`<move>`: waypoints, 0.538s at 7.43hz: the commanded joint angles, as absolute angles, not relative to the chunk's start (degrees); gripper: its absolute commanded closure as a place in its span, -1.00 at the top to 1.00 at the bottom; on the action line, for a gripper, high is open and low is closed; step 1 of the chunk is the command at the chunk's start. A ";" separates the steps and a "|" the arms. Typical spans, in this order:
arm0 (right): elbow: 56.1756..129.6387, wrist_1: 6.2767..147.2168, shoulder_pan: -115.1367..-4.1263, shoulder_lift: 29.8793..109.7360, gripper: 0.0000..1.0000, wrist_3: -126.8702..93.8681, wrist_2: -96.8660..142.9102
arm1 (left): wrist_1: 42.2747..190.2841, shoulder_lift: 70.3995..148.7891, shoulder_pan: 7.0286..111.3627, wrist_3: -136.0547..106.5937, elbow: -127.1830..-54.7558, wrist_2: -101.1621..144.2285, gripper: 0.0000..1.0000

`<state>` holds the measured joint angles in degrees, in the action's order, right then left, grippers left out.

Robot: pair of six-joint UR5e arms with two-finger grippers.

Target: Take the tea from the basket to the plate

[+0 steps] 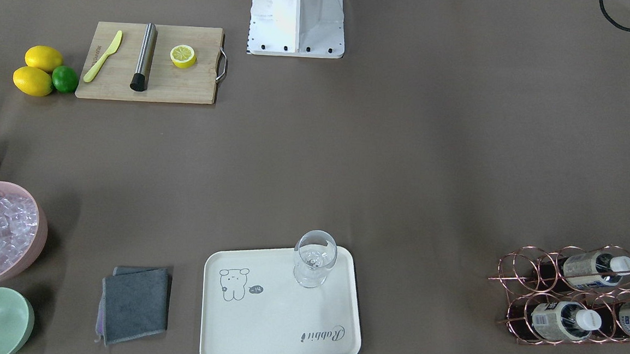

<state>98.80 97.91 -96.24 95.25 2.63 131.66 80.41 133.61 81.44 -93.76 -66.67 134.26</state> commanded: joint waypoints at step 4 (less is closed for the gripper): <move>98.88 97.91 -96.24 95.27 0.99 2.64 131.66 | 80.33 132.81 81.21 -93.78 -68.02 134.74 -0.12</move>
<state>98.86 97.91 -96.24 95.27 2.62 131.66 80.42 133.17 81.22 -93.83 -67.09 134.60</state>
